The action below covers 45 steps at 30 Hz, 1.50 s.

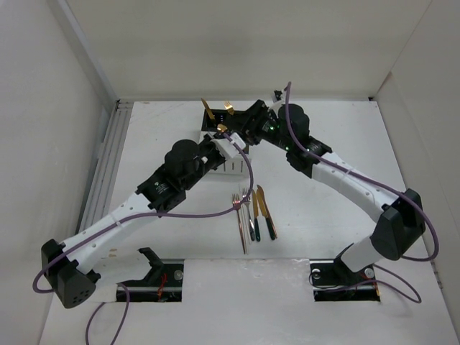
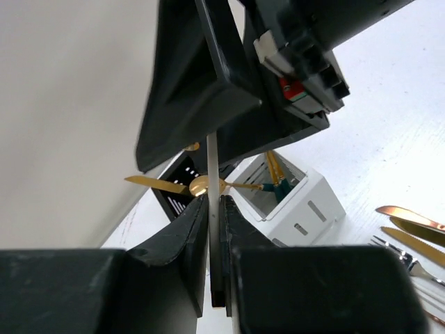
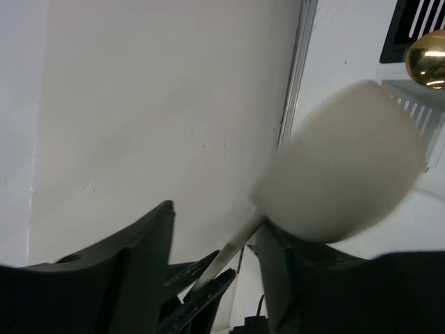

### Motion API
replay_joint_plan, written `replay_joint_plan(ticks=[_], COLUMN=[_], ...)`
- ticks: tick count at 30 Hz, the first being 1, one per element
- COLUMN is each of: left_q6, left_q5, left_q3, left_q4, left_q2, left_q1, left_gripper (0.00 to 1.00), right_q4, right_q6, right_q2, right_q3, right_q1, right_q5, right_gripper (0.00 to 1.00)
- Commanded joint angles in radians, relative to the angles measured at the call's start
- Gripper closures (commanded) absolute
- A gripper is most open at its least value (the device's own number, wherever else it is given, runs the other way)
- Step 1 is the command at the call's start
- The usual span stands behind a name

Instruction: Sort the eating utensils into containers

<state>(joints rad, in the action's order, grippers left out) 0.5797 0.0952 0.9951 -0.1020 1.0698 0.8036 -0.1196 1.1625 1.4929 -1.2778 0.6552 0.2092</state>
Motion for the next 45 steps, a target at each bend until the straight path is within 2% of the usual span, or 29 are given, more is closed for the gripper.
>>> replay_joint_plan(ticks=[1, 3, 7, 8, 9, 10, 13, 14, 20, 21, 24, 26, 28, 31, 36, 43, 45], left_q6=[-0.038, -0.038, -0.038, -0.038, -0.049, -0.049, -0.07, -0.083, -0.372, -0.417, -0.555, -0.602, -0.641, -0.696, -0.741, -0.759, -0.75], left_q5=[-0.032, -0.018, 0.012, 0.012, 0.012, -0.003, -0.083, -0.103, -0.097, -0.077, 0.041, 0.111, 0.112, 0.187, 0.204, 0.163, 0.163], left_q3=[0.019, 0.019, 0.019, 0.019, 0.019, 0.019, 0.019, 0.019, 0.019, -0.007, -0.096, -0.14, -0.182, -0.225, -0.251, -0.262, -0.262], left_q4=[0.005, -0.007, -0.018, -0.018, -0.005, -0.005, 0.056, 0.071, 0.2, 0.2, 0.19, 0.189, 0.209, 0.254, 0.263, 0.242, 0.231], left_q2=[-0.031, -0.031, -0.022, -0.022, -0.022, -0.022, -0.022, -0.022, -0.042, -0.062, -0.146, -0.214, -0.235, -0.235, -0.225, -0.182, -0.182], left_q1=[0.005, 0.005, 0.005, 0.005, 0.005, 0.005, 0.005, 0.005, 0.005, 0.005, -0.027, -0.067, -0.107, -0.191, -0.296, -0.356, -0.356], left_gripper=[1.0, 1.0, 1.0, 1.0, 1.0, 1.0, 0.33, 0.0, 0.0, 0.0, 0.0, 0.0, 0.0, 0.0, 0.0, 0.0, 0.0], right_q4=[-0.08, -0.08, -0.08, -0.08, -0.08, -0.08, -0.08, -0.08, -0.08, -0.08, -0.08, -0.08, -0.109, -0.208, -0.368, -0.384, -0.384], right_q6=[-0.003, 0.031, 0.031, 0.02, 0.02, 0.002, -0.076, -0.149, -0.558, -0.684, -0.869, -0.946, -1.041, -1.116, -1.127, -1.147, -1.147], right_q2=[0.039, 0.04, 0.018, 0.009, 0.009, -0.002, -0.028, -0.042, -0.033, -0.014, 0.03, 0.065, 0.122, 0.183, 0.253, 0.316, 0.284], right_q3=[-0.074, -0.046, -0.012, -0.003, 0.008, 0.008, 0.017, 0.017, -0.022, -0.031, -0.031, -0.054, -0.063, -0.075, -0.075, -0.069, -0.017], right_q1=[-0.002, -0.002, -0.002, -0.002, -0.002, -0.002, 0.007, 0.02, 0.035, 0.035, 0.044, 0.044, 0.044, 0.044, 0.044, 0.026, 0.026], right_q5=[0.019, 0.019, -0.005, -0.025, -0.036, -0.048, -0.108, -0.126, -0.27, -0.283, -0.362, -0.416, -0.416, -0.364, -0.381, -0.381, -0.369], right_gripper=[0.49, 0.55, 0.82, 0.95, 1.0, 1.0, 1.0, 1.0, 1.0, 1.0, 1.0, 1.0, 1.0, 1.0, 1.0, 1.0, 0.95])
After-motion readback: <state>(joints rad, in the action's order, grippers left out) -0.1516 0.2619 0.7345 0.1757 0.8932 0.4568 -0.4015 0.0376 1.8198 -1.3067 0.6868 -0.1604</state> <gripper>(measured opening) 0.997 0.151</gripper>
